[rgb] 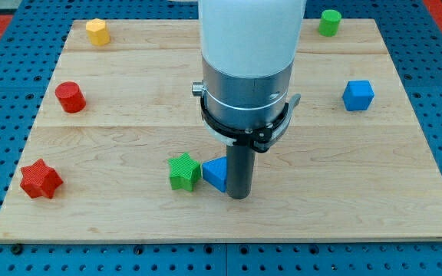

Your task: Slide the green star towards the bottom right

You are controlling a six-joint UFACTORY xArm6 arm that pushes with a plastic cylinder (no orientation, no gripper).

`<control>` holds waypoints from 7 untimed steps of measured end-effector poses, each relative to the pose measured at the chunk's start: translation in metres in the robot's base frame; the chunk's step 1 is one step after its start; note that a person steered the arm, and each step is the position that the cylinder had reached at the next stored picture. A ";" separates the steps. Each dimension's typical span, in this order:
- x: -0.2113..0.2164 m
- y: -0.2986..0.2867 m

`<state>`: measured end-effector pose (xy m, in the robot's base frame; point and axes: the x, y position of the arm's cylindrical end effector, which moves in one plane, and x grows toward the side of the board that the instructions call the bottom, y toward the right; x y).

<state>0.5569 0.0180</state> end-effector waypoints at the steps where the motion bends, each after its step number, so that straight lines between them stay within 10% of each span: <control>1: 0.003 0.000; 3: 0.006 -0.044; 5: -0.080 -0.013; 7: -0.087 -0.141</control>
<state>0.4694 -0.1226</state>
